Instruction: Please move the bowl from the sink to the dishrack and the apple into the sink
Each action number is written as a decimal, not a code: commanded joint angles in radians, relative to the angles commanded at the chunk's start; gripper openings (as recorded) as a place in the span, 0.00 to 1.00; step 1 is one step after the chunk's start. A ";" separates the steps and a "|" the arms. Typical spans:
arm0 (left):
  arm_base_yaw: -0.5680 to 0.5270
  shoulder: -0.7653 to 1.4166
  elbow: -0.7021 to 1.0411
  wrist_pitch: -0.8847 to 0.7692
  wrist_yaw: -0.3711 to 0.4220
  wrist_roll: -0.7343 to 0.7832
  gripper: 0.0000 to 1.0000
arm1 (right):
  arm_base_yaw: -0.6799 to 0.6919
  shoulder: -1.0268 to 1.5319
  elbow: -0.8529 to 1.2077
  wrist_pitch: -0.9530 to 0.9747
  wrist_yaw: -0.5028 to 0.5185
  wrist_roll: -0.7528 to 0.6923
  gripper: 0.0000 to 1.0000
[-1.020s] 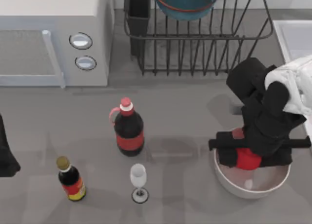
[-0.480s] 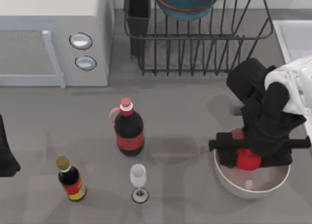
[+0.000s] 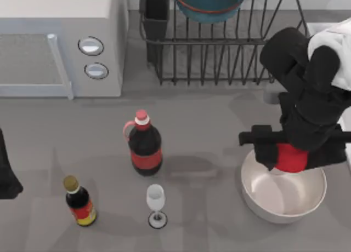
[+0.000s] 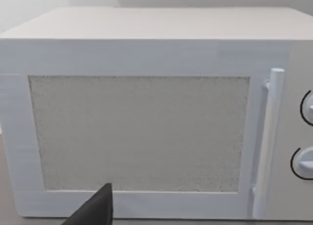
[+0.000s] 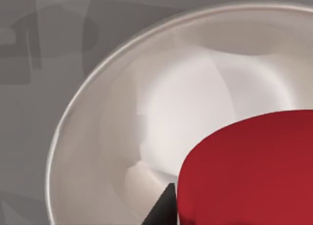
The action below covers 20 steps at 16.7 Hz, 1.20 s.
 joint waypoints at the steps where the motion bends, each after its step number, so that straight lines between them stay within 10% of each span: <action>1: 0.000 0.000 0.000 0.000 0.000 0.000 1.00 | 0.000 -0.015 0.029 -0.043 0.000 -0.002 0.00; 12: 0.000 0.000 0.000 0.000 0.000 0.000 1.00 | -0.040 -0.047 0.060 -0.045 -0.017 -0.014 0.00; 20: 0.000 0.000 0.000 0.000 0.000 0.000 1.00 | -0.342 -0.071 -0.123 0.557 -0.166 -0.147 0.00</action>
